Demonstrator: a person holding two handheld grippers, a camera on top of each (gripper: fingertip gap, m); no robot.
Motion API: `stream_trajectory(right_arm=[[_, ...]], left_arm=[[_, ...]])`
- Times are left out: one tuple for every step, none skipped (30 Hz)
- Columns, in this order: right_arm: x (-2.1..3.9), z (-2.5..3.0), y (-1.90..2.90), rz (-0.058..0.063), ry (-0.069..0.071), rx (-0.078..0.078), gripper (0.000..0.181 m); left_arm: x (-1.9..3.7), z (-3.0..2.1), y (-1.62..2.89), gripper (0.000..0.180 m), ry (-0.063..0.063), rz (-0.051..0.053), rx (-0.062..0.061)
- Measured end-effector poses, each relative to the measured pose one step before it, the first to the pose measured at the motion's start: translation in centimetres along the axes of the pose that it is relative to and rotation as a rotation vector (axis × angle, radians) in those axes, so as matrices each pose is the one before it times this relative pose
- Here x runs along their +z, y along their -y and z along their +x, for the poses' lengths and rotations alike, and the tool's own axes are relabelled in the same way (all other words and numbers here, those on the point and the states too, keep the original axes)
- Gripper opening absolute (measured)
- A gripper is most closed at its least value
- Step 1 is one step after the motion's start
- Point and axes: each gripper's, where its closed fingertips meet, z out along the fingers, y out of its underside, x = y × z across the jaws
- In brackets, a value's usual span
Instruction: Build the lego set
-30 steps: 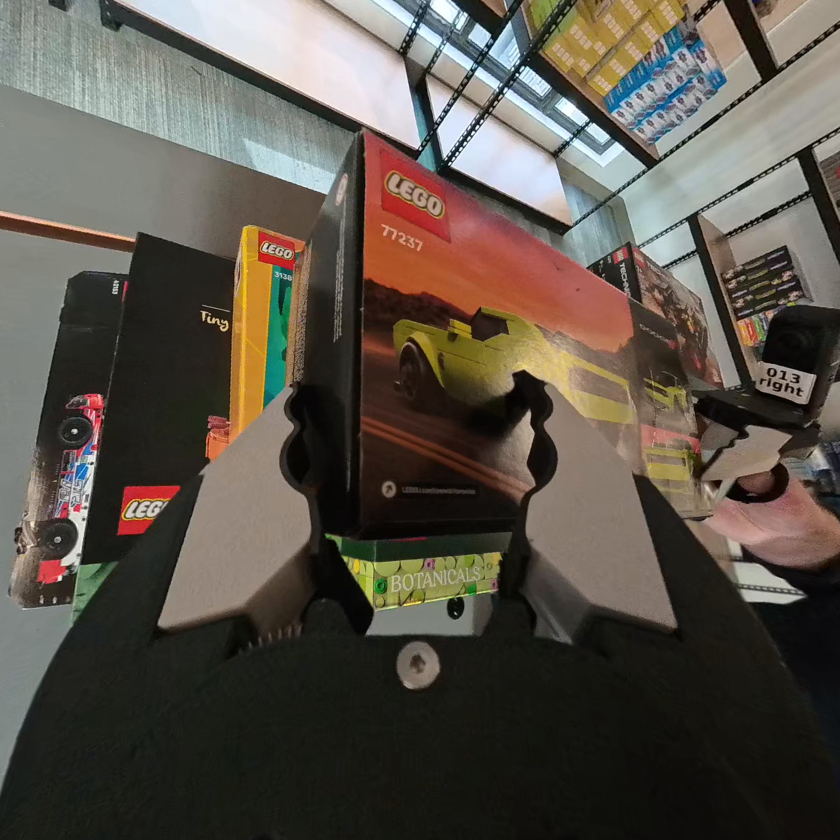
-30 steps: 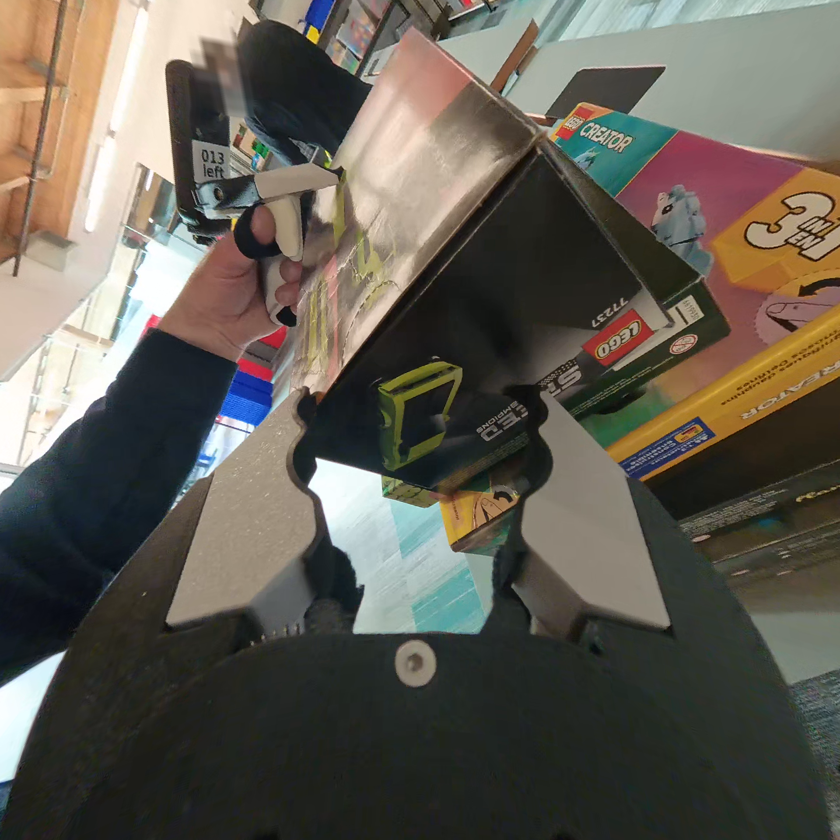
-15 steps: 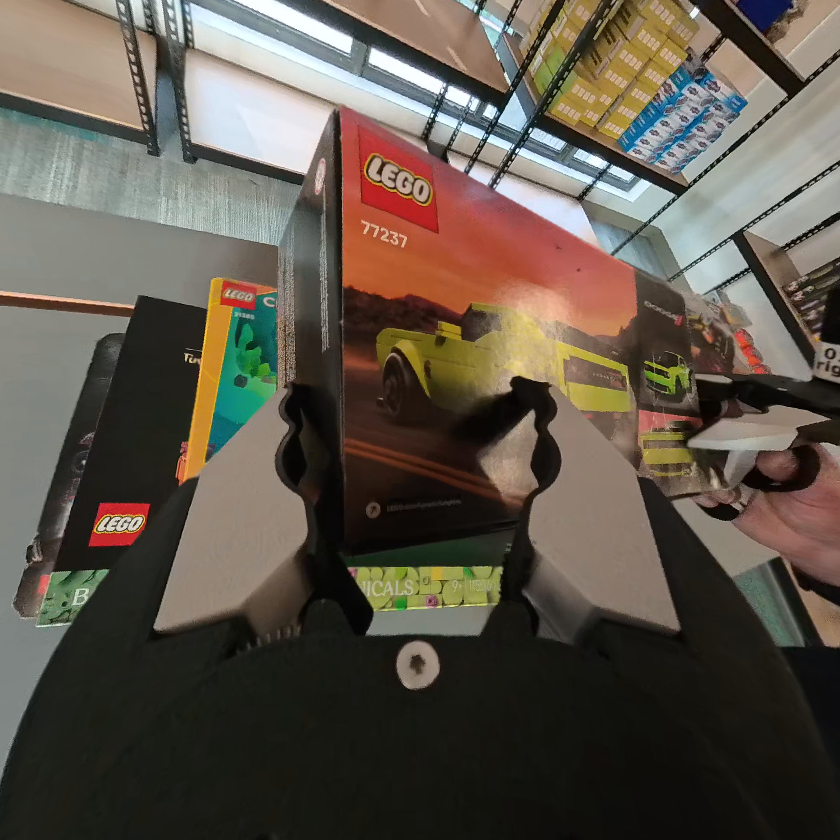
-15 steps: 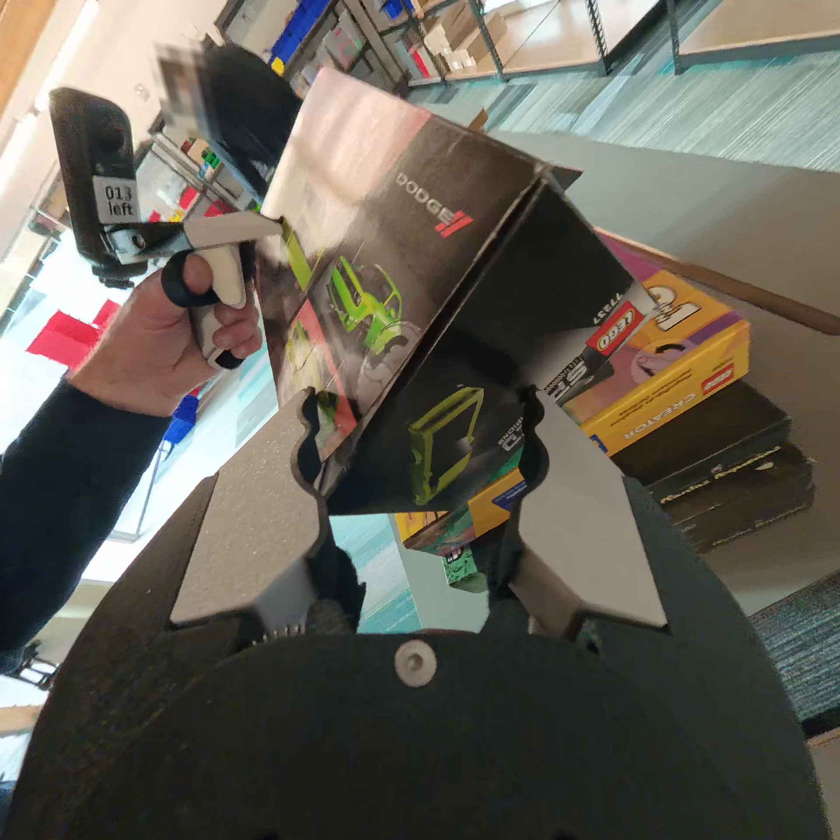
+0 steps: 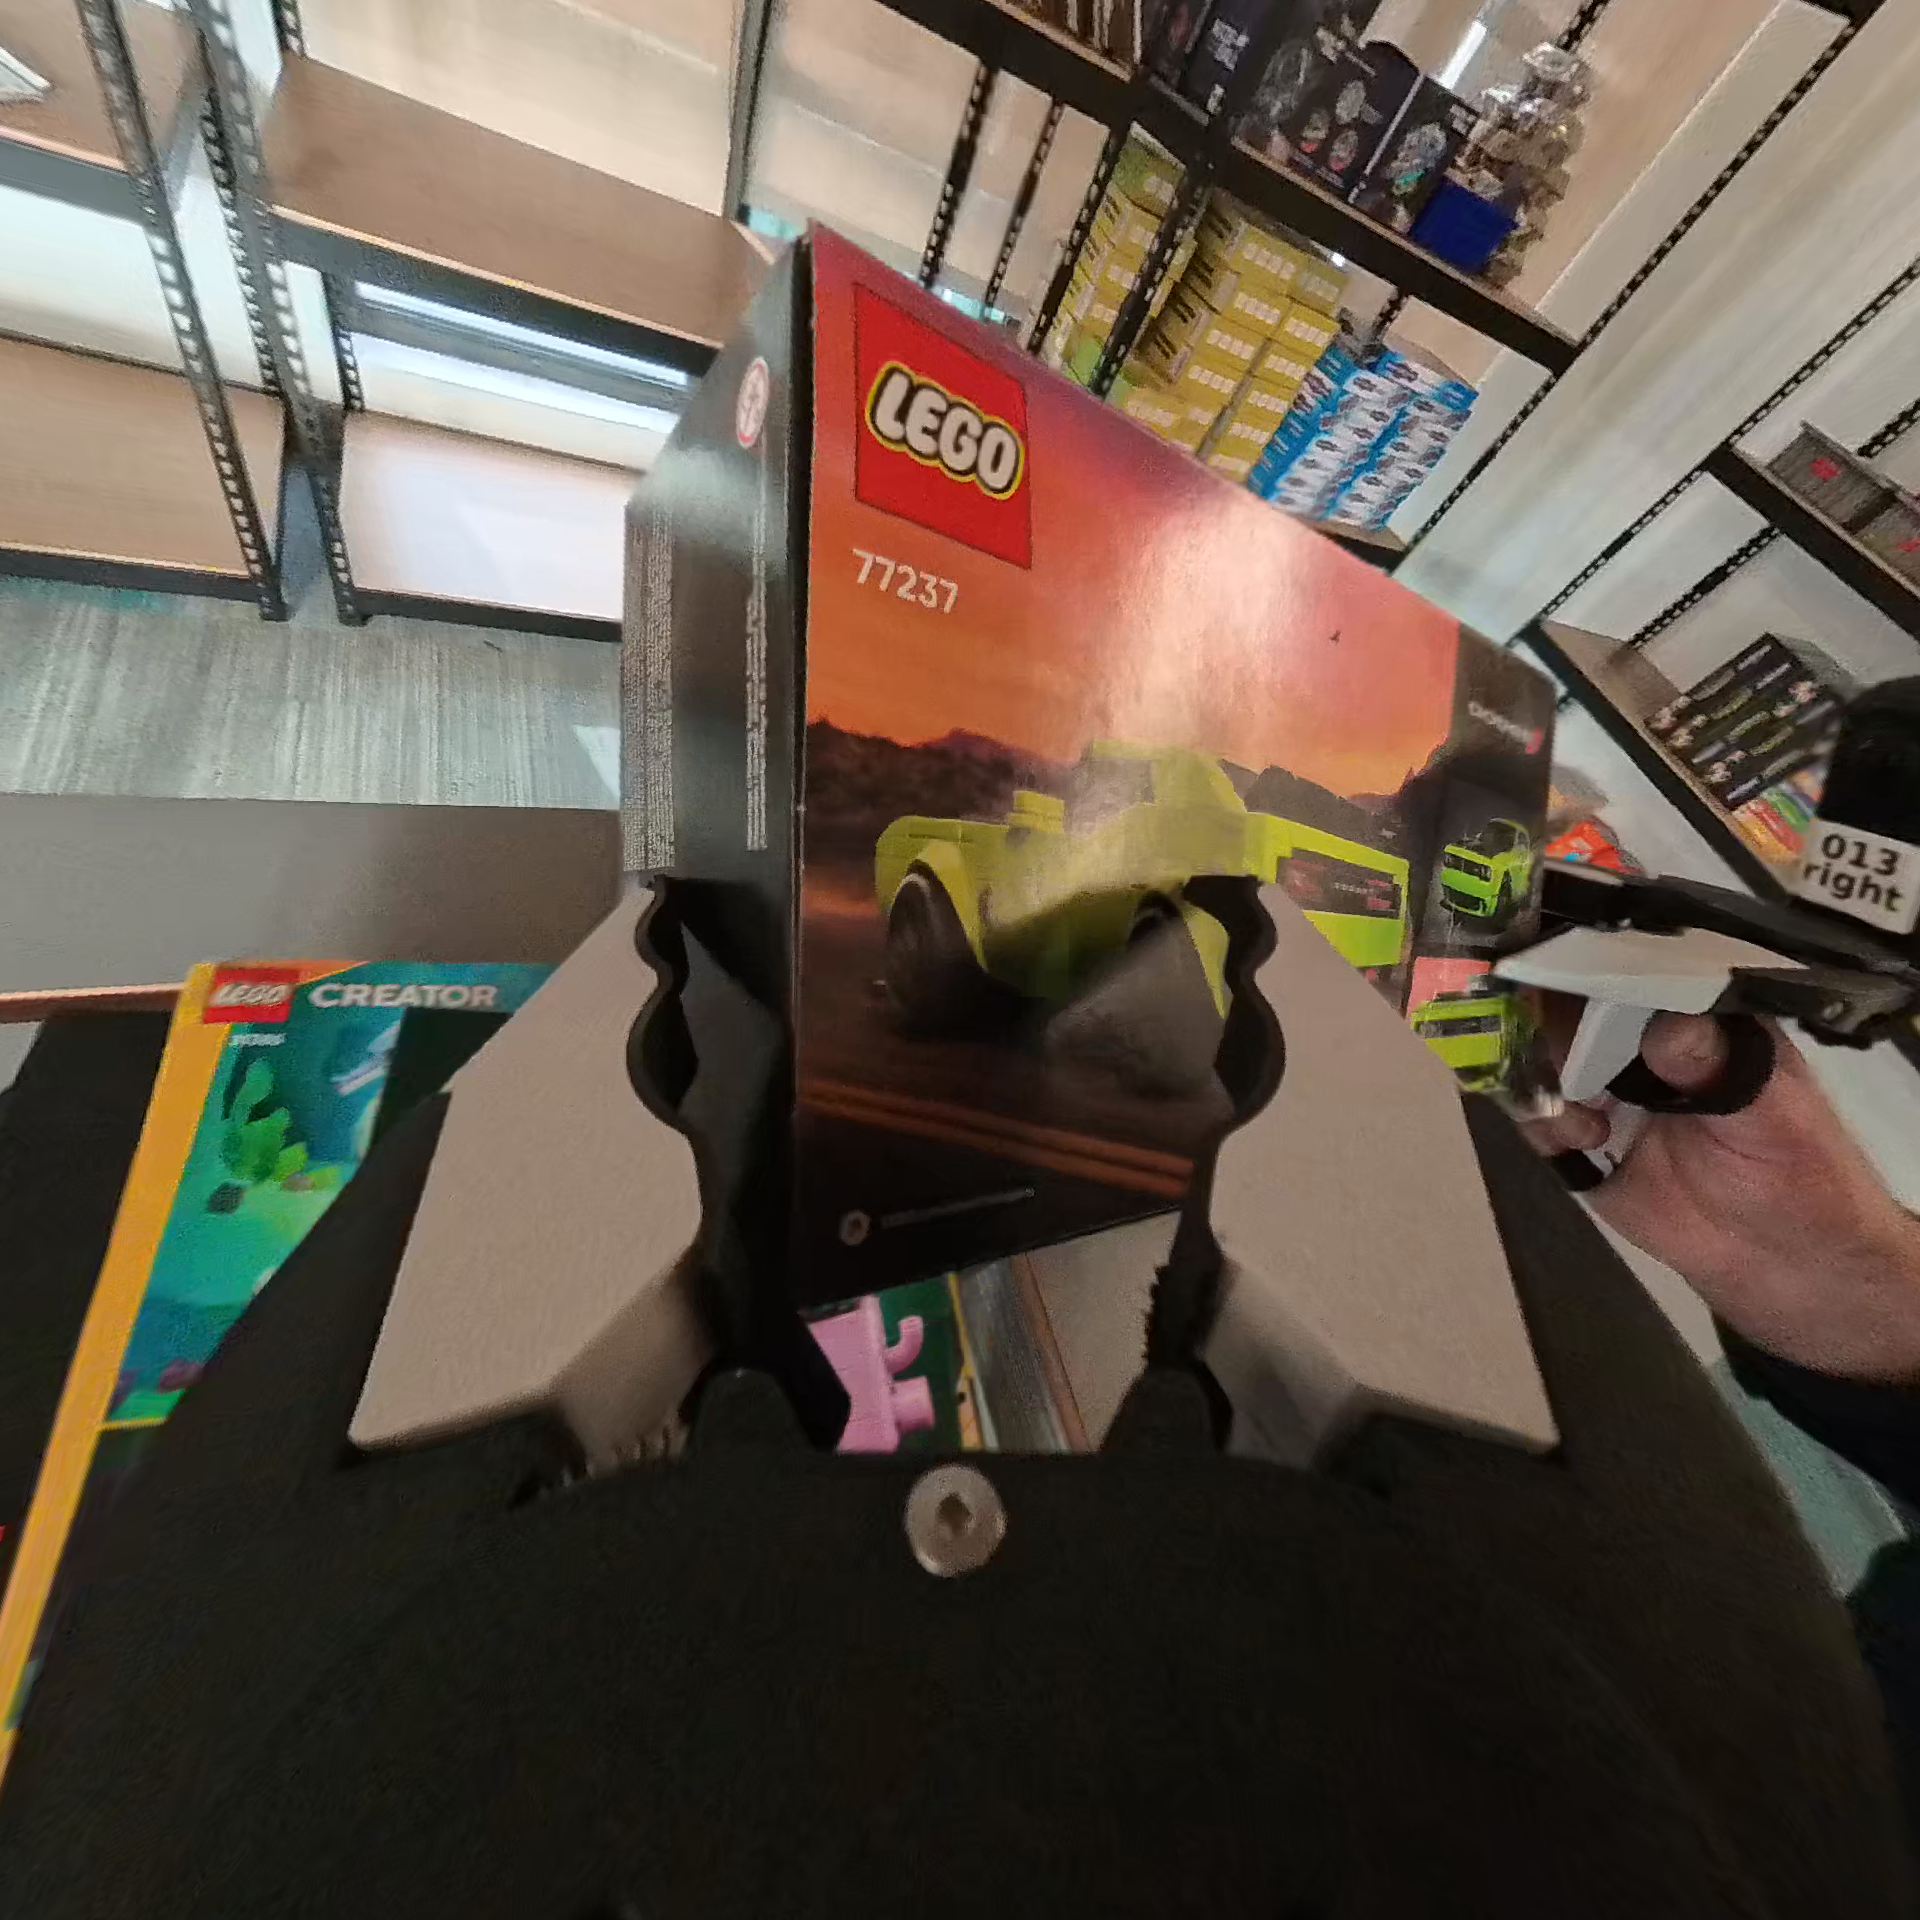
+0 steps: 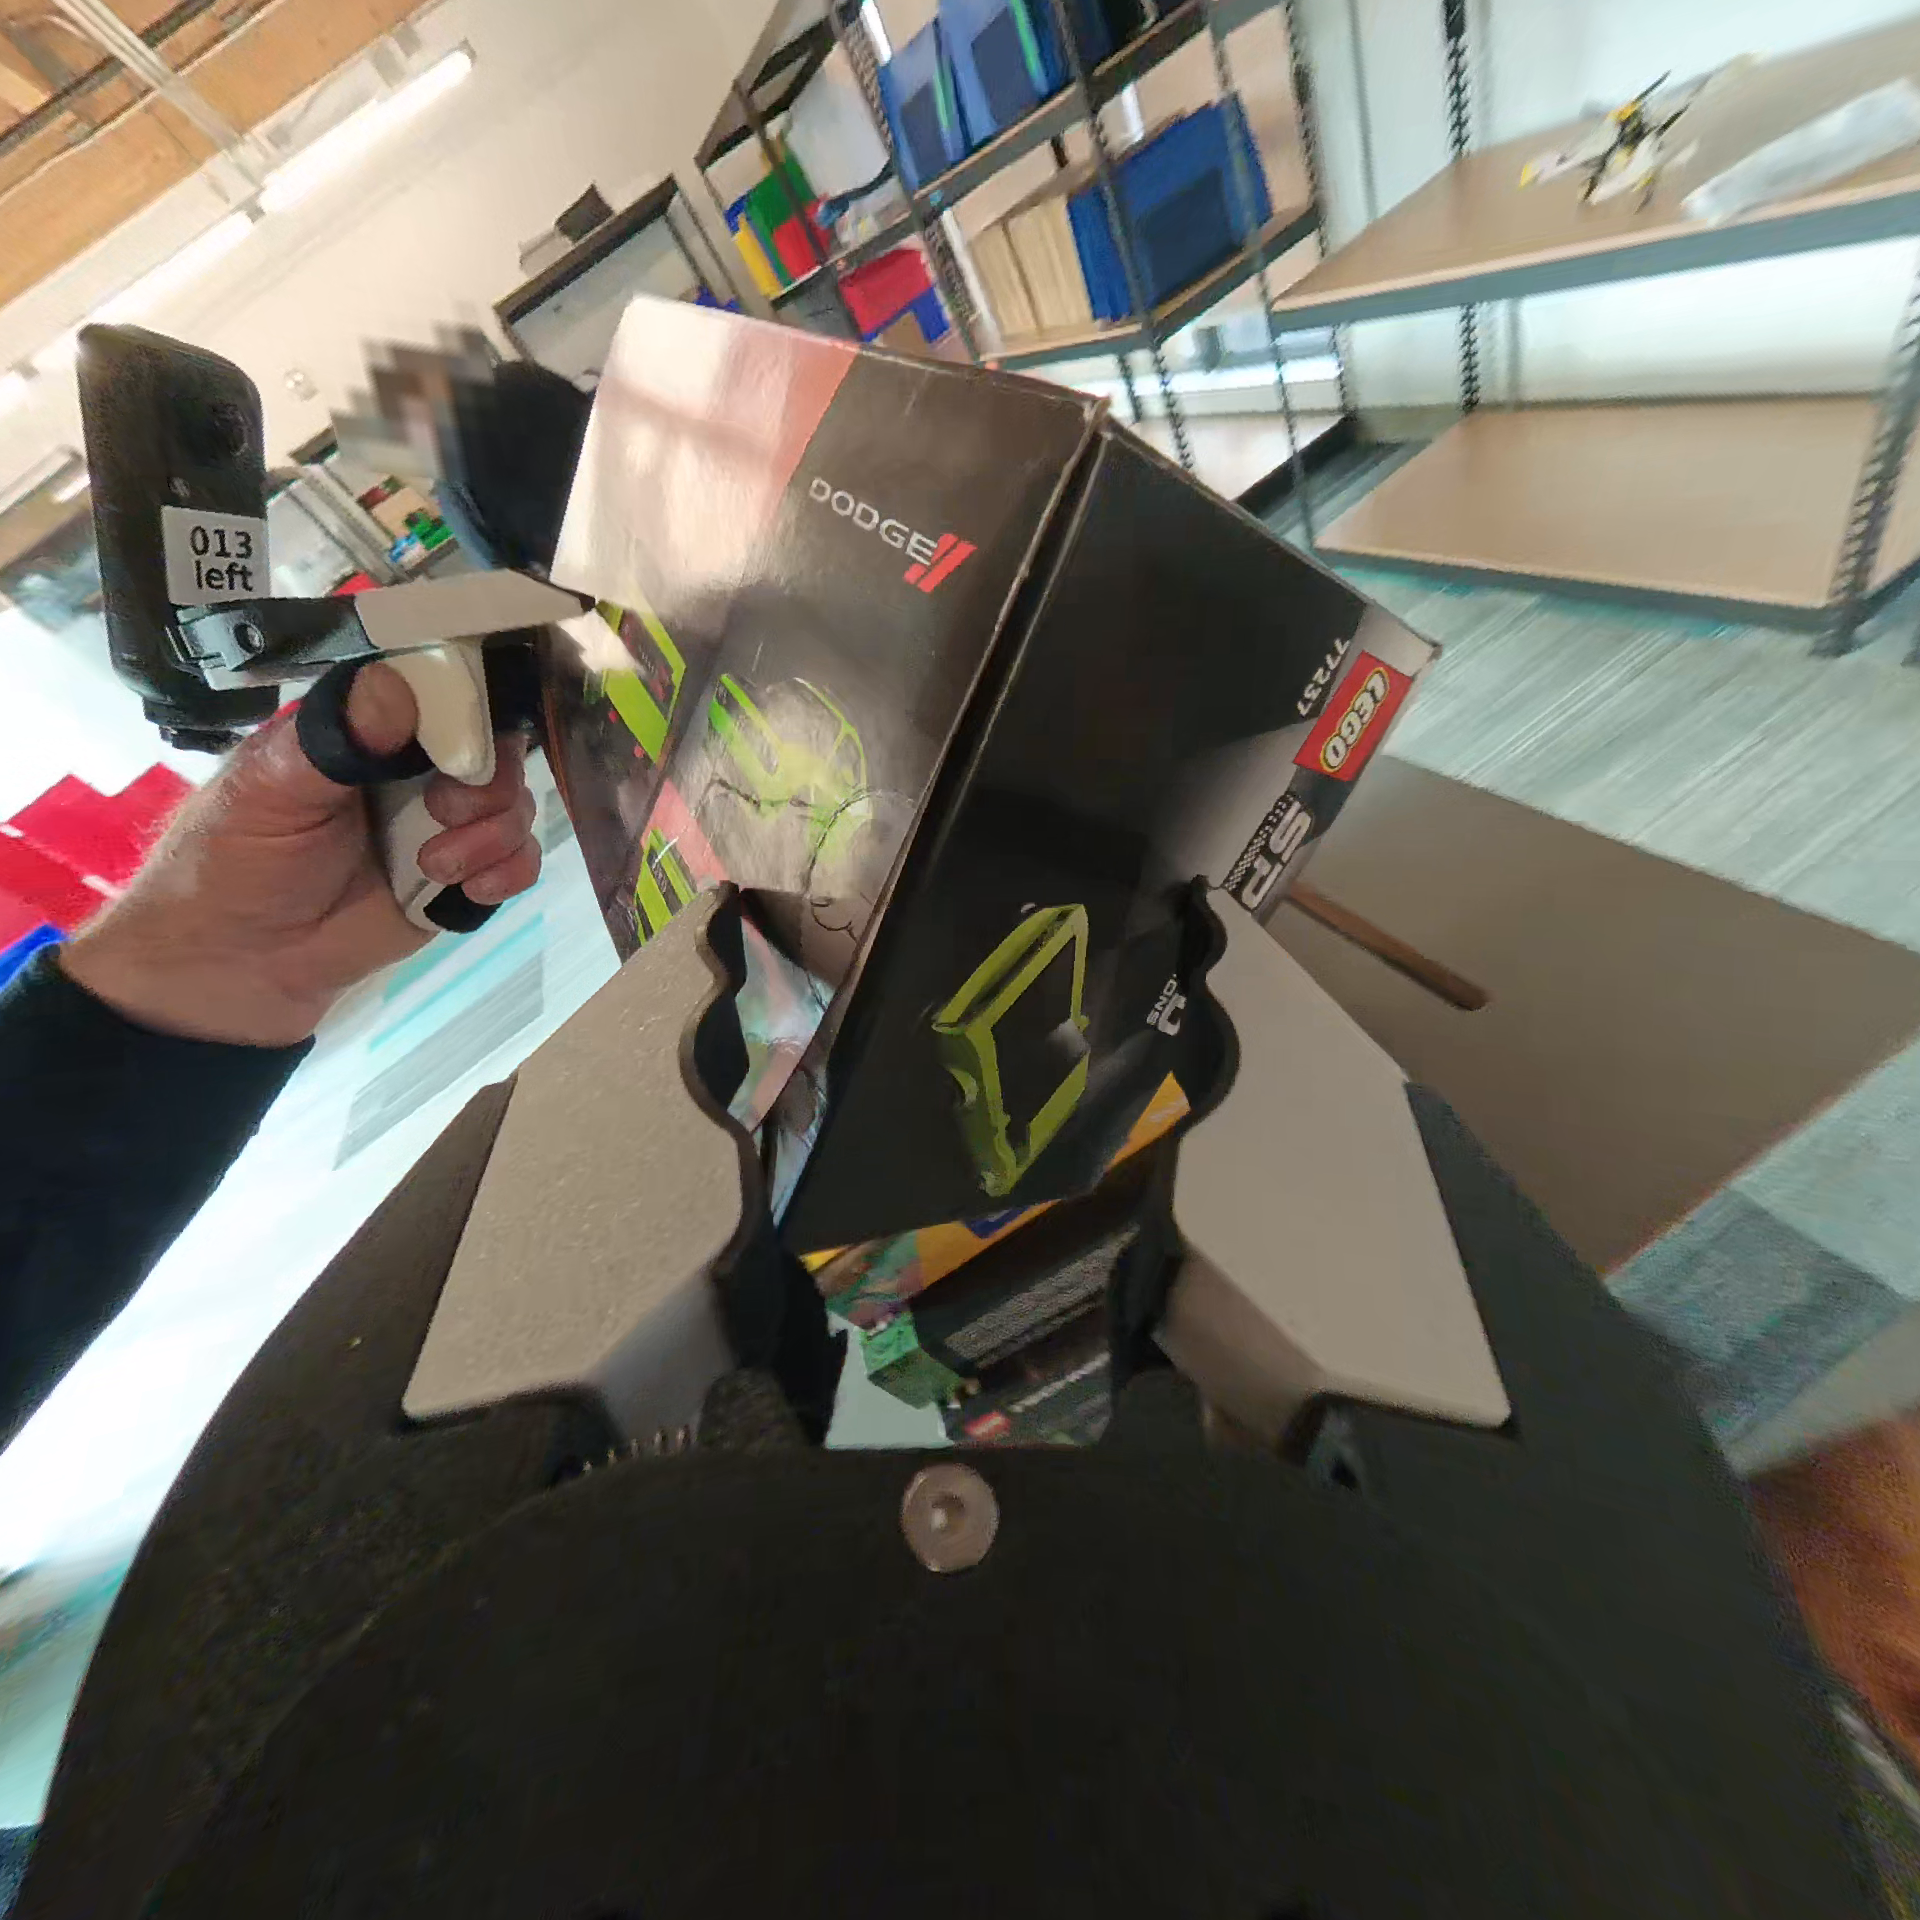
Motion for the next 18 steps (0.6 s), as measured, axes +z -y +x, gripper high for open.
stream_trajectory(right_arm=[[-1.256,0.757,0.89,0.0001,-0.0239,-0.0134,0.083],[-1.272,0.933,0.83,0.001,-0.0279,-0.0058,0.083],[-1.258,1.045,0.791,0.0064,-0.0263,-0.0026,0.083],[-1.249,1.179,0.586,-0.0044,-0.0316,-0.0091,0.083],[-1.259,1.316,0.432,-0.0073,-0.0387,-0.0122,0.082],[-1.323,1.333,0.48,0.007,-0.036,-0.0082,0.083],[-1.393,1.399,0.472,0.0127,-0.0323,-0.0028,0.083],[-1.397,1.526,0.313,0.0061,-0.0332,0.0061,0.083],[-1.367,1.576,0.167,0.0022,-0.0324,0.0118,0.083],[-1.342,1.606,0.104,0.0014,-0.0338,0.0083,0.083],[-1.265,1.599,0.019,-0.0017,-0.035,0.0034,0.083],[-1.127,1.577,-0.111,-0.0068,-0.0319,0.0097,0.084],[-0.991,1.492,-0.142,-0.0059,-0.0269,0.016,0.084],[-0.915,1.426,-0.145,-0.0083,-0.0264,0.0093,0.084],[-0.907,1.432,-0.093,-0.0079,-0.0285,0.0058,0.084],[-0.918,1.405,-0.003,-0.0037,-0.0249,0.0121,0.083],[-0.825,1.254,-0.017,-0.0033,-0.015,0.021,0.083],[-0.664,1.145,-0.274,-0.0197,-0.009,0.0238,0.082]], left_arm=[[1.037,1.219,0.194,0.103,-0.015,-0.0163,0.0165],[1.213,1.28,0.19,0.103,-0.0185,-0.0089,0.0162],[1.34,1.236,0.25,0.105,-0.0207,0.0017,-0.0021],[1.457,1.243,0.189,0.106,-0.024,0.0,-0.002],[1.55,1.22,0.087,0.107,-0.0249,-0.0033,0.0044],[1.657,1.174,-0.008,0.107,-0.0279,-0.0058,-0.0024],[1.705,1.224,-0.044,0.109,-0.0338,-0.0075,-0.0105],[1.695,1.257,-0.015,0.108,-0.0346,-0.0012,-0.0072],[1.757,1.097,-0.211,0.107,-0.0273,-0.0108,-0.001],[1.865,0.982,-0.428,0.104,-0.0272,-0.021,-0.0084],[1.985,0.932,-0.529,0.105,-0.0322,-0.0227,-0.0166],[2.021,0.785,-0.625,0.106,-0.0253,-0.0209,-0.0123],[2.044,0.609,-0.951,0.109,-0.0148,-0.0381,-0.0035],[1.977,0.609,-1.028,0.112,-0.019,-0.0433,-0.0138],[1.842,0.666,-0.931,0.114,-0.0301,-0.0343,-0.0276],[1.705,0.58,-0.943,0.113,-0.0286,-0.0342,-0.0247],[1.502,0.502,-0.906,0.111,-0.0231,-0.0346,-0.0228],[1.225,0.49,-0.58,0.111,-0.018,-0.0196,-0.0211]])
